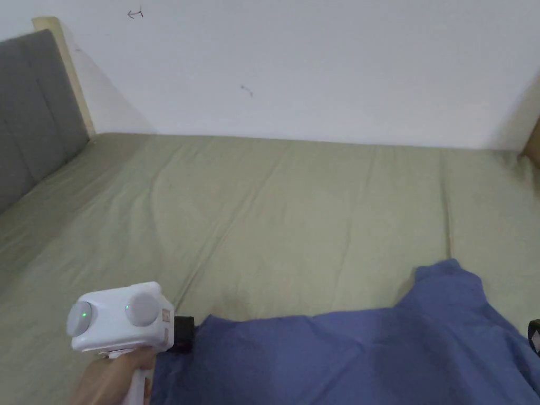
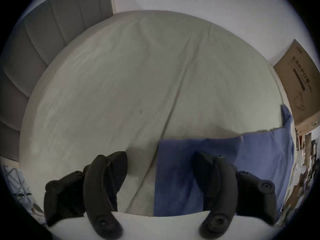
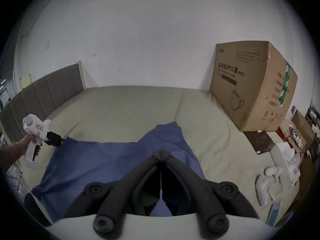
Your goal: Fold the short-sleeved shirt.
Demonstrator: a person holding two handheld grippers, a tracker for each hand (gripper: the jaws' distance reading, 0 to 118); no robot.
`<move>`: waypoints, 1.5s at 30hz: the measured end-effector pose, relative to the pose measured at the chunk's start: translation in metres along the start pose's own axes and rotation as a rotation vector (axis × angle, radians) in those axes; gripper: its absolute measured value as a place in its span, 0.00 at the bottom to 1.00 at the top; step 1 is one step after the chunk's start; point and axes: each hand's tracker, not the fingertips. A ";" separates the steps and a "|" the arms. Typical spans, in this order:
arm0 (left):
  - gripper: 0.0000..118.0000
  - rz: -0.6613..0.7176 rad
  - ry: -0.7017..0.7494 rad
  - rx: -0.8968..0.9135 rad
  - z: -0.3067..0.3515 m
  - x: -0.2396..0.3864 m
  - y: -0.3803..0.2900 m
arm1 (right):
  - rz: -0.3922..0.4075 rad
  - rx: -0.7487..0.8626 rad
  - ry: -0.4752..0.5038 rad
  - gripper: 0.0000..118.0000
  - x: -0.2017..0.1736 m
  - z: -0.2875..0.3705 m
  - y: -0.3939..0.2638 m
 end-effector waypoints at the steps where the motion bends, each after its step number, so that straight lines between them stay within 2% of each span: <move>1: 0.71 -0.005 0.018 0.018 0.005 0.001 -0.009 | 0.002 -0.009 0.004 0.00 0.001 -0.003 0.000; 2: 0.68 -0.008 0.028 0.028 0.006 0.003 -0.010 | 0.004 -0.014 0.005 0.00 0.000 -0.005 0.000; 4: 0.51 -0.015 0.047 0.038 0.009 0.006 -0.012 | 0.006 -0.024 0.004 0.00 0.002 -0.011 0.000; 5: 0.36 -0.018 0.064 0.049 0.010 0.002 -0.011 | 0.007 -0.033 0.003 0.00 0.004 -0.016 0.001; 6: 0.04 -0.017 0.068 0.062 0.014 0.000 -0.011 | 0.002 -0.043 0.003 0.00 0.007 -0.021 0.002; 7: 0.01 -0.007 0.055 0.087 0.018 -0.004 -0.012 | -0.007 -0.055 0.001 0.00 0.011 -0.027 0.003; 8: 0.01 0.015 0.001 0.090 0.021 -0.008 -0.012 | -0.021 -0.072 -0.004 0.05 0.016 -0.034 0.004; 9: 0.01 0.015 0.007 0.080 0.024 -0.014 -0.008 | -0.040 -0.093 -0.004 0.27 0.021 -0.042 0.006; 11: 0.01 0.030 -0.010 0.100 0.032 -0.019 -0.013 | -0.081 -0.196 0.003 0.82 0.032 -0.066 0.009; 12: 0.01 0.029 -0.005 0.113 0.036 -0.021 -0.015 | -0.090 -0.231 0.004 0.96 0.038 -0.078 0.009; 19: 0.01 0.017 -0.052 0.182 0.068 -0.018 -0.022 | -0.143 -0.389 -0.112 0.96 0.076 -0.165 0.010; 21: 0.01 0.014 -0.060 0.193 0.076 -0.016 -0.019 | -0.163 -0.436 -0.122 0.96 0.082 -0.185 0.008; 23: 0.01 0.007 -0.069 0.209 0.086 -0.013 -0.020 | -0.151 -0.481 -0.110 0.95 0.074 -0.198 0.005; 24: 0.01 0.004 -0.072 0.212 0.090 -0.012 -0.020 | -0.148 -0.507 -0.108 0.90 0.072 -0.205 0.003; 25: 0.01 -0.001 -0.075 0.217 0.088 -0.014 -0.017 | -0.146 -0.517 -0.105 0.75 0.069 -0.211 0.002; 27: 0.01 -0.011 -0.071 0.221 0.091 -0.012 -0.017 | -0.151 -0.531 -0.059 0.22 0.071 -0.226 -0.005; 28: 0.01 -0.016 -0.070 0.222 0.092 -0.011 -0.017 | -0.161 -0.539 -0.048 0.12 0.067 -0.227 -0.007; 29: 0.01 -0.023 -0.070 0.218 0.090 -0.012 -0.016 | -0.169 -0.512 -0.049 0.08 0.063 -0.224 -0.008; 31: 0.01 -0.037 -0.059 0.214 0.091 -0.012 -0.016 | -0.160 -0.484 -0.036 0.05 0.054 -0.218 -0.008; 33: 0.01 -0.043 -0.055 0.215 0.092 -0.014 -0.017 | -0.094 -0.467 -0.042 0.04 0.052 -0.212 -0.006; 35: 0.01 -0.029 -0.062 0.218 0.100 -0.017 -0.019 | -0.061 -0.409 -0.053 0.04 0.051 -0.195 0.000; 38: 0.01 -0.021 -0.067 0.239 0.115 -0.019 -0.023 | -0.126 -0.297 -0.014 0.04 0.057 -0.155 0.017; 42: 0.01 -0.021 -0.074 0.304 0.154 -0.020 -0.032 | -0.142 -0.152 0.013 0.03 0.060 -0.087 0.040; 45: 0.01 -0.018 -0.090 0.377 0.196 -0.023 -0.040 | -0.193 -0.036 0.029 0.03 0.063 -0.028 0.059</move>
